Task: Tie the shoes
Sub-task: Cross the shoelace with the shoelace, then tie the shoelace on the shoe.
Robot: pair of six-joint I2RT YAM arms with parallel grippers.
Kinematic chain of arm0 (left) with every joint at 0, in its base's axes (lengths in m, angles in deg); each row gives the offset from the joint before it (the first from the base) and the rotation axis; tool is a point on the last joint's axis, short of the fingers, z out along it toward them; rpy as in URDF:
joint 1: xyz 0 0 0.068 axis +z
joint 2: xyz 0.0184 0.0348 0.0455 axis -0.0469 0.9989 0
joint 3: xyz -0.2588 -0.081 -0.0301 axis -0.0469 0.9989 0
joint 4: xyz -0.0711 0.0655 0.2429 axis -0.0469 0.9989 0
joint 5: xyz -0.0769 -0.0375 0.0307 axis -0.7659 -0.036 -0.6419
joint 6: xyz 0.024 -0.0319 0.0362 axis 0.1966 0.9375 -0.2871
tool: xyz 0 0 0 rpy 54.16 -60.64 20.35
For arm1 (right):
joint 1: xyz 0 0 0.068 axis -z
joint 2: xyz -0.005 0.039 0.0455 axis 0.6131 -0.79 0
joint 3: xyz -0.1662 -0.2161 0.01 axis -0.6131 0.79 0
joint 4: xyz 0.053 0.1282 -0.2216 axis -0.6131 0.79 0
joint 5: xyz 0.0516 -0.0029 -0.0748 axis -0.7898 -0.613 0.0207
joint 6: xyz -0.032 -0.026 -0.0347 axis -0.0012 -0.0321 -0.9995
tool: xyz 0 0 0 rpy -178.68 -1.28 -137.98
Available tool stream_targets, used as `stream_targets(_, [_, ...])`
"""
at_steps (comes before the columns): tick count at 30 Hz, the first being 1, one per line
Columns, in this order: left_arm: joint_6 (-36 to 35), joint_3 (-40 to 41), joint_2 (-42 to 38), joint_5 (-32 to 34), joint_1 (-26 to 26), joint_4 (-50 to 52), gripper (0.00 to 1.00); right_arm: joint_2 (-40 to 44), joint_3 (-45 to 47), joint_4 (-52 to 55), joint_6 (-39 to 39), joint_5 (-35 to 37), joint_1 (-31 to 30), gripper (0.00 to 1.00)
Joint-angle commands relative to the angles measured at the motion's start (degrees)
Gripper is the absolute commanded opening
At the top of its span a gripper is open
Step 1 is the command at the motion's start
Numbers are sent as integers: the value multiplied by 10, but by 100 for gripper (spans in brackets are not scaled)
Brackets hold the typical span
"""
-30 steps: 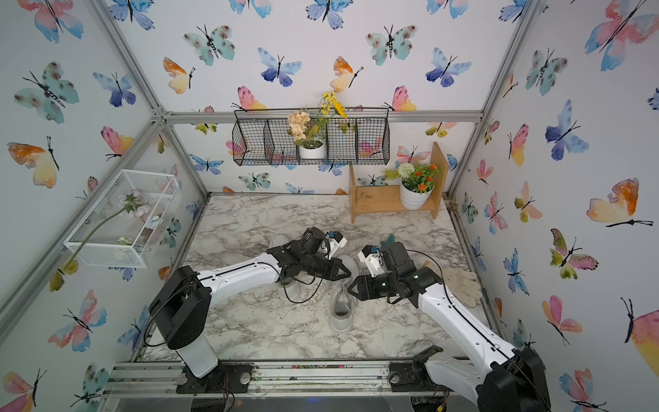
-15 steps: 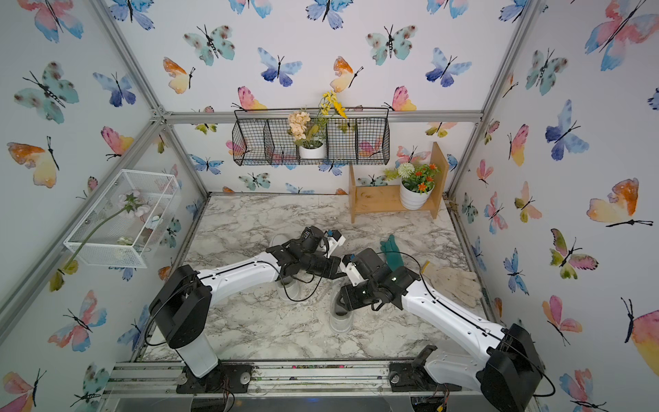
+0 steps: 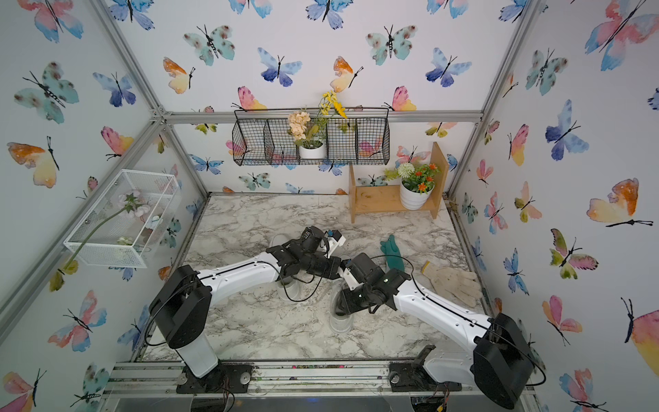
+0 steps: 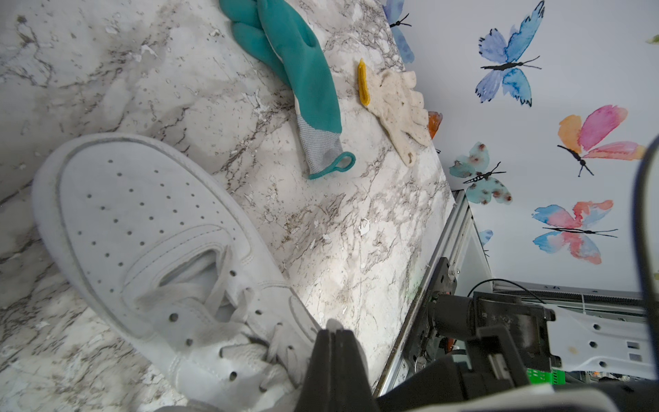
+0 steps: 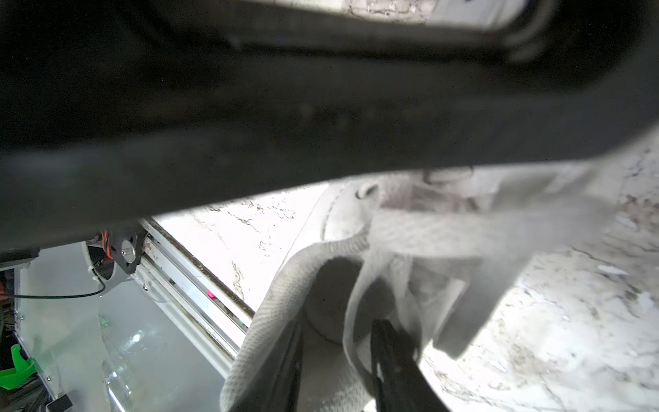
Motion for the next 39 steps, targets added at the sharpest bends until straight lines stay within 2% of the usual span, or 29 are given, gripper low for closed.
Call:
stream_targets(1, [-1, 4, -5, 1, -1, -2, 0, -9, 11, 1, -4, 30, -5, 27])
stream_targets(5, [-1, 11, -14, 11, 2, 2, 0, 9, -7, 31, -9, 73, -4, 6])
stream_targets(7, [-2, 18, -23, 21, 5, 9, 0, 25, -21, 45, -13, 94, -4, 3])
stream_targets(19, [3, 67, -75, 63, 22, 20, 0, 75, -66, 40, -47, 175, 8, 2])
stream_targets(26, [3, 84, -93, 76, 28, 28, 0, 82, -66, 22, -65, 175, 45, 2])
stream_targets(39, [6, 113, -121, 99, 47, 32, 0, 105, -23, -3, -89, 131, 155, 2])
